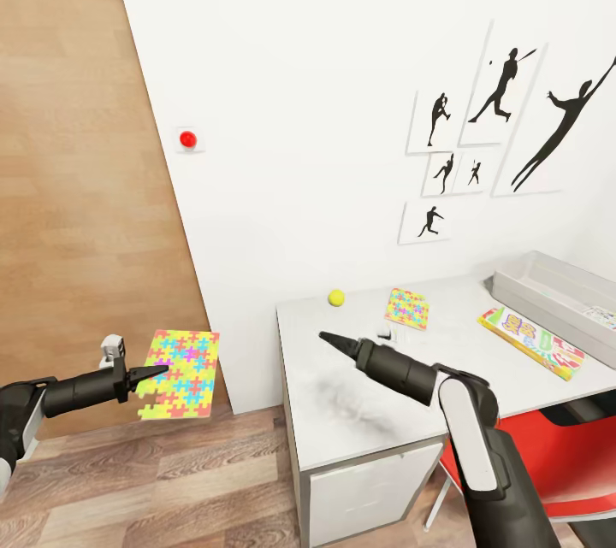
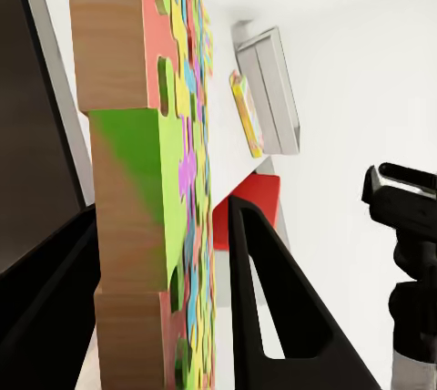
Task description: Put all the toys in the child's room - the three board games (two on the bed and one on the table), the two jigsaw puzzles on the table, and the tennis ball on the table - inside the toy box on the table in the child's room.
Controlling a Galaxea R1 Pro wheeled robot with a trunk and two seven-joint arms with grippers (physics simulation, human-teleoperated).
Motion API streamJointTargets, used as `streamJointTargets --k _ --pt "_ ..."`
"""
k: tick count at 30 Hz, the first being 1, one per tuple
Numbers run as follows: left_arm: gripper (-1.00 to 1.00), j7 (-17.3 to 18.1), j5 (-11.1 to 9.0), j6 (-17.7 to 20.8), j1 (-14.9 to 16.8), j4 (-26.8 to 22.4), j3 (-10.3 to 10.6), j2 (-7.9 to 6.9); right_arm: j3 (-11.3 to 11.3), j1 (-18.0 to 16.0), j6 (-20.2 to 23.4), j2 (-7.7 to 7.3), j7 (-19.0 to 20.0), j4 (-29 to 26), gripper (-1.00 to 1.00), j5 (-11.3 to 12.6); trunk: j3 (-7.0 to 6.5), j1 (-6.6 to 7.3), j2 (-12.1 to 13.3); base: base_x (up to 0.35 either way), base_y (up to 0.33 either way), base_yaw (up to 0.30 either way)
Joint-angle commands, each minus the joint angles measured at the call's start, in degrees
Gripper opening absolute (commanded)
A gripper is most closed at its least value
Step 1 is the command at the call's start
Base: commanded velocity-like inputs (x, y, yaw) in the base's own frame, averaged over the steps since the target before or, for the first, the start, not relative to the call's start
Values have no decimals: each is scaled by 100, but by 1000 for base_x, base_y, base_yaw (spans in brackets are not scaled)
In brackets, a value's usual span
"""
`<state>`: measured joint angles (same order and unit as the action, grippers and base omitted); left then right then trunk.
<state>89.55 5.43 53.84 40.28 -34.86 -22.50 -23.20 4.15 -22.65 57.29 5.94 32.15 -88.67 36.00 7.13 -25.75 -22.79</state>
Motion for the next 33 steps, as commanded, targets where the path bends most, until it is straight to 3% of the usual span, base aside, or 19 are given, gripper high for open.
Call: streamJointTargets --k 1,4,7,10,13,16,19,22,28,33 --pt "-100 45 60 58 6 -3 -16 6 1 -313 149 -3 -269 -12 100 -11 13 -3 -13 0 0 0" --pt "-100 45 63 57 6 -3 -8 20 54 -1477 271 -72 -966 164 100 103 13 -3 -13 0 0 0" --pt "-100 45 64 56 6 -3 -5 24 357 -2560 271 -173 -1272 1160 100 145 13 -3 -13 0 0 0" --pt "-100 45 64 56 6 -3 -8 26 584 -3516 271 -524 -1369 2733 100 153 13 -3 -13 0 0 0" --pt "-100 45 64 56 6 -3 -8 31 685 -4160 271 -933 -1408 3941 100 160 13 -3 -13 0 0 0" --pt "-100 45 64 56 6 -3 -9 36 741 -4300 271 -1053 -1420 4197 100 168 13 -3 -13 0 0 0" --pt "-100 45 61 56 6 -3 -9 36 1028 -4319 271 -1112 -1421 4289 100 284 19 -3 -13 0 0 -35" --pt "-100 45 57 56 6 -3 -23 35 1167 -4284 271 -1124 -1422 4301 100 330 37 -3 -13 0 0 -141" --pt "-100 45 47 73 86 -53 -40 41 1200 -4258 271 -1155 -1396 4093 100 350 79 -3 -13 0 0 -196" --pt "-100 45 39 151 289 -546 -30 54 1168 -4257 271 -1189 -1346 3978 100 355 115 -3 -13 0 0 -197"
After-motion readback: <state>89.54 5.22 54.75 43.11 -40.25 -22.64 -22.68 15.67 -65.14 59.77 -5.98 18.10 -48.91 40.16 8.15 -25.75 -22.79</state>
